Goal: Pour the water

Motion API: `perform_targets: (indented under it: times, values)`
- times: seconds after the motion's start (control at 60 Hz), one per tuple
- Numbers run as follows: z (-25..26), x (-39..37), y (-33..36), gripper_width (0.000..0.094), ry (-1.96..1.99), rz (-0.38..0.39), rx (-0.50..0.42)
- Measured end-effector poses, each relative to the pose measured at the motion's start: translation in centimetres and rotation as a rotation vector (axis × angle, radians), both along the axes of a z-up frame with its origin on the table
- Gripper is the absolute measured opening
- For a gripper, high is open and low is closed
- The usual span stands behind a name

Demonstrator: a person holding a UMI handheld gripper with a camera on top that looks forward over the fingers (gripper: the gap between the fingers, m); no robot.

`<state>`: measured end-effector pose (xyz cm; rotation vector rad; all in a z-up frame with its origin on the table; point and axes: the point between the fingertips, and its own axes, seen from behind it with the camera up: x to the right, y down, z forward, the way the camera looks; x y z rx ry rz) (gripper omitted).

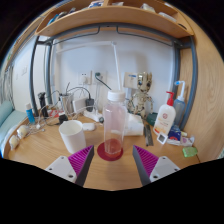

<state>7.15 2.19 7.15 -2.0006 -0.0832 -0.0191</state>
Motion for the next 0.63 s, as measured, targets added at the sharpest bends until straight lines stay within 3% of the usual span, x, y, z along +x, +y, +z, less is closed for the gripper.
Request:
perform_targets:
  times: [0.3, 0.633]
  values:
    - [8.6, 0.3, -5.1, 0.0789, 0.029, -0.093, -0.005]
    - [11.1, 1.5, -5.6, 0.0791, 0.033, -0.139, 0.0]
